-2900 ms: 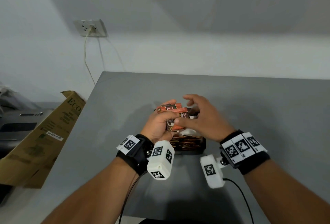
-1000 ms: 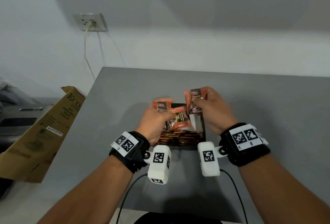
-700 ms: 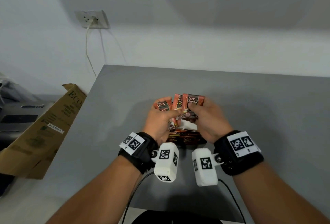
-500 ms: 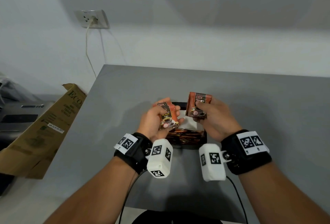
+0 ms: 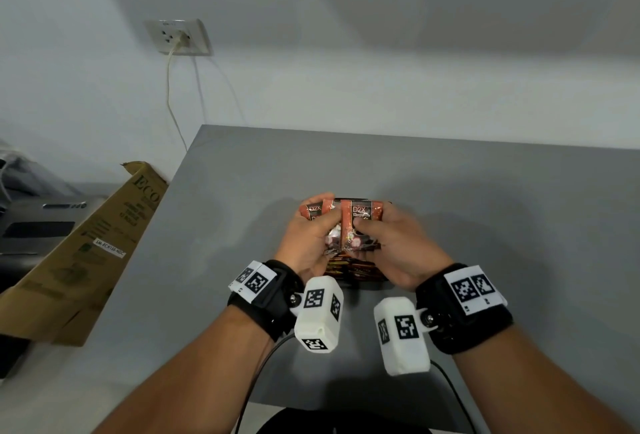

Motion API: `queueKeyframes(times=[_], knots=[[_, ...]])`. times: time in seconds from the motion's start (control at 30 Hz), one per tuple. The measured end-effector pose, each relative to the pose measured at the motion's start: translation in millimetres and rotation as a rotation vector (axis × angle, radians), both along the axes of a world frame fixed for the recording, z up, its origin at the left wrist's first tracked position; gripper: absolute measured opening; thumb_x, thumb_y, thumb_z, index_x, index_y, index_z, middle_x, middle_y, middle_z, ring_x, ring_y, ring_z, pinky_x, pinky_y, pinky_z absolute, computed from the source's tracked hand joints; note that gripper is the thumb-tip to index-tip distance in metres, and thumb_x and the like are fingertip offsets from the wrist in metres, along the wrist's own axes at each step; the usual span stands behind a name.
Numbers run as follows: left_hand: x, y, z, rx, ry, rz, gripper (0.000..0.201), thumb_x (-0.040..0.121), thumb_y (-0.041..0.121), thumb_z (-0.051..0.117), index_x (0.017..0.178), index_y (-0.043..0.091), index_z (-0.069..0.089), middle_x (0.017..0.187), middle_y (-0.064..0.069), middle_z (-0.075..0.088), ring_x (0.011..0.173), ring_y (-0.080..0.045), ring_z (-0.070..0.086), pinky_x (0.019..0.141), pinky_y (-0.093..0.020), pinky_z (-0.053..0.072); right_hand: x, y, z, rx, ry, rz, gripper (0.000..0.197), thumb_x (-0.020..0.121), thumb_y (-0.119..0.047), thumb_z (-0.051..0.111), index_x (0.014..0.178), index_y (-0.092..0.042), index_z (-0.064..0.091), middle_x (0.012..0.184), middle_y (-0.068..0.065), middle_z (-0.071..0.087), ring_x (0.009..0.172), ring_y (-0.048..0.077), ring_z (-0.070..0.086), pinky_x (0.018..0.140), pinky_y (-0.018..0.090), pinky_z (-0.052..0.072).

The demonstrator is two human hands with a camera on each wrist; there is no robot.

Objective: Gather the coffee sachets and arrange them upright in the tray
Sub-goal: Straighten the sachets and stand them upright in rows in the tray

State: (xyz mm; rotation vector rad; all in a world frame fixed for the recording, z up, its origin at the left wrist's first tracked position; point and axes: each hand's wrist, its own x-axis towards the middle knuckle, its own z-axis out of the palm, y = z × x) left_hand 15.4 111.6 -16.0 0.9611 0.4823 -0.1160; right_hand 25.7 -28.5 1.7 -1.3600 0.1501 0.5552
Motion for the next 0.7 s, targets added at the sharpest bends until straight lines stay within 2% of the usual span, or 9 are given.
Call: queueKeyframes(times=[0.07,0.1,0.2,0.27,0.37,0.47,0.6,0.67,0.7], knots=[[-1,4,2,-0.105,0.054,-0.026,0.037,0.094,0.023,0.060,0.126,0.004,0.056,0.109,-0.025,0.067,0.083,-0.034,0.068,0.068,-0.042,0.057,2,-3,3,0.016,-0.005,-0.017,0.019,0.098,0.000,0.054,0.113,-0.006,0.064,0.098,0.012,0.073,0.090,0.028,0.066,0.083,0.048,0.054],[-1,7,3,-0.136,0.064,-0.029,0.037,0.095,0.023,0.052,0.125,0.004,0.058,0.109,-0.025,0.066,0.083,-0.035,0.067,0.067,-0.042,0.056,4,-7,5,0.027,-0.003,-0.044,0.018,0.098,0.002,0.053,0.107,-0.006,0.066,0.094,0.012,0.074,0.086,0.028,0.068,0.082,0.048,0.055],[-1,18,2,-0.144,0.066,-0.008,0.034,0.091,0.003,0.040,0.120,0.001,0.059,0.101,-0.024,0.067,0.078,-0.039,0.069,0.057,-0.043,0.058,13,-20,8,0.046,0.006,-0.102,0.019,0.098,0.002,0.053,0.103,-0.009,0.067,0.087,0.009,0.076,0.075,0.022,0.071,0.066,0.036,0.056],[-1,20,3,-0.079,0.035,-0.026,0.035,0.091,-0.009,0.045,0.122,0.001,0.058,0.099,-0.026,0.068,0.075,-0.038,0.070,0.055,-0.043,0.059,15,-26,9,0.044,-0.005,-0.102,0.018,0.098,0.000,0.054,0.106,-0.010,0.066,0.087,0.007,0.076,0.078,0.022,0.069,0.070,0.035,0.050],[-2,17,4,0.041,-0.005,-0.062,0.042,0.089,-0.015,0.053,0.126,0.004,0.058,0.096,-0.018,0.071,0.074,-0.028,0.071,0.058,-0.035,0.060,14,-25,10,0.061,0.005,-0.077,0.018,0.099,-0.001,0.054,0.111,-0.010,0.063,0.083,0.004,0.075,0.073,0.018,0.069,0.062,0.030,0.050],[-3,12,1,0.098,-0.026,-0.045,0.047,0.087,-0.017,0.058,0.130,0.002,0.055,0.095,-0.016,0.070,0.079,-0.027,0.069,0.071,-0.040,0.058,9,-17,10,0.123,0.035,-0.070,0.022,0.098,0.002,0.053,0.117,-0.006,0.059,0.088,0.009,0.074,0.069,0.018,0.072,0.053,0.029,0.055],[-2,4,1,0.094,-0.049,-0.009,0.051,0.081,-0.020,0.060,0.126,0.002,0.054,0.104,-0.024,0.066,0.091,-0.036,0.065,0.084,-0.052,0.054,2,-5,6,0.109,0.022,-0.035,0.024,0.096,0.004,0.053,0.117,-0.002,0.065,0.101,0.017,0.074,0.088,0.028,0.071,0.076,0.038,0.057],[-1,0,3,0.069,-0.028,-0.005,0.036,0.090,-0.008,0.059,0.121,0.010,0.056,0.101,-0.019,0.067,0.085,-0.031,0.068,0.075,-0.046,0.057,-2,0,4,0.085,0.020,0.002,0.022,0.096,0.003,0.054,0.110,-0.006,0.070,0.099,0.017,0.074,0.094,0.034,0.066,0.089,0.046,0.048],[0,-1,5,0.041,-0.010,-0.011,0.024,0.096,0.005,0.059,0.119,0.013,0.057,0.097,-0.014,0.069,0.080,-0.027,0.070,0.069,-0.042,0.059,-3,3,4,0.075,0.021,0.007,0.021,0.096,0.002,0.054,0.106,-0.008,0.071,0.097,0.016,0.074,0.095,0.035,0.065,0.092,0.050,0.046]])
